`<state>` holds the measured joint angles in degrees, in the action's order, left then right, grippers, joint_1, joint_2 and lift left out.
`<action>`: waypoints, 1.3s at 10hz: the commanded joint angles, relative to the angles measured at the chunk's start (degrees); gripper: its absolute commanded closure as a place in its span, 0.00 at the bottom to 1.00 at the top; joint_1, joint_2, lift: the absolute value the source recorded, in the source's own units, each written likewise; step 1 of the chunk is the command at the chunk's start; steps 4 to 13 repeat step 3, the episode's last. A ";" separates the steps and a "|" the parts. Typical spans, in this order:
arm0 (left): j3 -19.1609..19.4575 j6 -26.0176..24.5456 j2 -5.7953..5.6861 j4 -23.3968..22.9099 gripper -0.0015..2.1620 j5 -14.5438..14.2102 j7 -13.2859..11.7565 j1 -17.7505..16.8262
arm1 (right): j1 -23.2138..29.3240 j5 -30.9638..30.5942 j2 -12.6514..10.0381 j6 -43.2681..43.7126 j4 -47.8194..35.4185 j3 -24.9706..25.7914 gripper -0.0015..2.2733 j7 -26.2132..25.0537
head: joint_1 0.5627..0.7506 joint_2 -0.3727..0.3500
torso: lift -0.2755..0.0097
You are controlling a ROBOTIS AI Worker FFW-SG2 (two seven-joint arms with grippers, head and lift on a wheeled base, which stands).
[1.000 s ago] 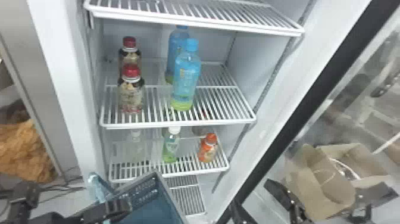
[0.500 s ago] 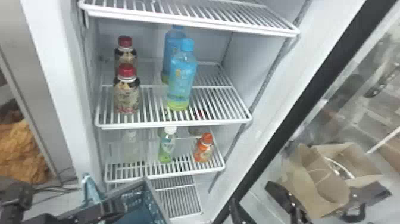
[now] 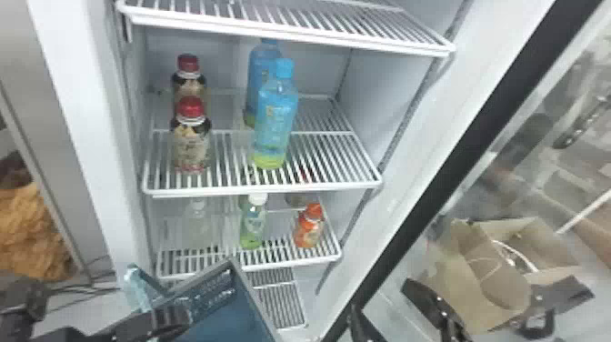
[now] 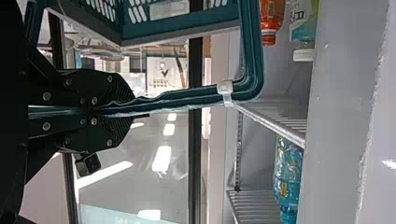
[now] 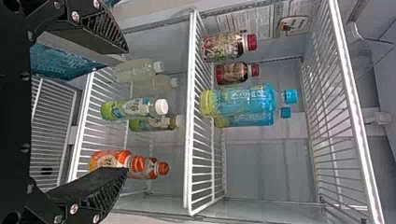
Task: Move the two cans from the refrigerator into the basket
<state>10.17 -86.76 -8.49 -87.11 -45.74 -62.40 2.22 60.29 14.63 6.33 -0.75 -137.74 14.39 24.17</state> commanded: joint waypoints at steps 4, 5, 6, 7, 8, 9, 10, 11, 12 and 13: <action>0.00 0.14 0.14 -0.14 0.55 -0.08 -0.09 0.03 | -0.24 0.00 0.00 -0.51 0.28 0.01 0.08 0.00 | 0.70 0.08 | 0.88; 0.00 0.14 0.14 -0.14 0.55 -0.08 -0.09 0.03 | -0.24 0.00 0.00 -0.51 0.28 0.01 0.08 0.00 | 0.70 0.08 | 0.88; 0.00 0.14 0.14 -0.14 0.55 -0.08 -0.09 0.03 | -0.24 0.00 0.00 -0.51 0.28 0.01 0.08 0.00 | 0.70 0.08 | 0.88; 0.00 0.14 0.14 -0.14 0.55 -0.08 -0.09 0.03 | -0.24 0.00 0.00 -0.51 0.28 0.01 0.08 0.00 | 0.70 0.08 | 0.88; 0.00 0.14 0.14 -0.14 0.55 -0.08 -0.09 0.03 | -0.24 0.00 0.00 -0.51 0.28 0.01 0.08 0.00 | 0.70 0.08 | 0.88; 0.00 0.14 0.14 -0.14 0.55 -0.08 -0.09 0.03 | -0.24 0.00 0.00 -0.51 0.28 0.01 0.08 0.00 | 0.70 0.08 | 0.88; 0.00 0.14 0.14 -0.14 0.55 -0.08 -0.09 0.03 | -0.24 0.00 0.00 -0.51 0.28 0.01 0.08 0.00 | 0.70 0.08 | 0.88; 0.00 0.14 0.14 -0.14 0.55 -0.08 -0.09 0.03 | -0.24 0.00 0.00 -0.51 0.28 0.01 0.08 0.00 | 0.70 0.08 | 0.88; 0.00 0.14 0.14 -0.14 0.55 -0.08 -0.09 0.03 | -0.24 0.00 0.00 -0.51 0.28 0.01 0.08 0.00 | 0.70 0.08 | 0.88; 0.00 0.14 0.14 -0.14 0.55 -0.08 -0.09 0.03 | -0.24 0.00 0.00 -0.51 0.28 0.01 0.08 0.00 | 0.70 0.08 | 0.88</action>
